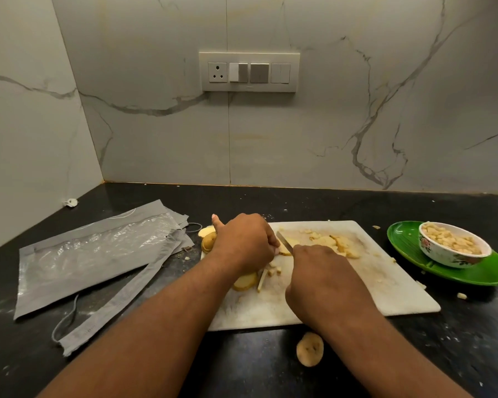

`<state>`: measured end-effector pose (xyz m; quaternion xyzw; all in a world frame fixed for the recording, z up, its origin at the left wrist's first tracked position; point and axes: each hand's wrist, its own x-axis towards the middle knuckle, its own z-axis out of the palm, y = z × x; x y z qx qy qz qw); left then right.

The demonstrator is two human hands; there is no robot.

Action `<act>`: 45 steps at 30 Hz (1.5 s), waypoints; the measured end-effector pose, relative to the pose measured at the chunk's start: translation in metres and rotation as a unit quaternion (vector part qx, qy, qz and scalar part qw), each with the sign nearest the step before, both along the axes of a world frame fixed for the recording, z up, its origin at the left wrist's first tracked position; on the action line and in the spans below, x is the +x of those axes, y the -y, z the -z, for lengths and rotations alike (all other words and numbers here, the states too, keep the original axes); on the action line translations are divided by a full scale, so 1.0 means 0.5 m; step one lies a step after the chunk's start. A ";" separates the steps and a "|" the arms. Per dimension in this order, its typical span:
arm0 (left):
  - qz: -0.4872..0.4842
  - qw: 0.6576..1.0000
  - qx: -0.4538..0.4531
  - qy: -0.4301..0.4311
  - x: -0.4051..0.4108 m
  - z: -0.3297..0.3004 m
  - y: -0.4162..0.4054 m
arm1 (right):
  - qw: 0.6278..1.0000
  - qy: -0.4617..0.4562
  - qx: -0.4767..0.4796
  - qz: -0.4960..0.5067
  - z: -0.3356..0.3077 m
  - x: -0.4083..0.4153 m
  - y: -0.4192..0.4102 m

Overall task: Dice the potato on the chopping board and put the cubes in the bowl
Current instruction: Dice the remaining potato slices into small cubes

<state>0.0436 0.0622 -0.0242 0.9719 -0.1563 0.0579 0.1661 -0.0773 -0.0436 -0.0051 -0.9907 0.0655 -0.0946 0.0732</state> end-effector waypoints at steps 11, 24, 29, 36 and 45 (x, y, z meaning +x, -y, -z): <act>-0.006 1.000 -0.010 0.010 0.018 0.002 0.003 | 0.997 -0.056 -0.014 -0.051 -0.025 -0.088 0.028; -0.001 1.000 -0.020 -0.003 0.012 0.002 0.001 | 0.998 -0.029 0.010 -0.058 0.013 -0.067 0.023; 0.009 1.000 -0.019 -0.007 0.017 0.003 -0.002 | 0.998 -0.034 0.001 -0.048 -0.018 -0.090 0.030; 0.000 1.000 -0.024 -0.005 0.013 0.005 0.000 | 1.000 -0.010 0.018 -0.013 -0.005 -0.017 -0.001; 0.011 1.000 -0.020 -0.013 0.024 0.004 0.000 | 0.996 -0.085 0.009 -0.033 -0.035 -0.107 0.031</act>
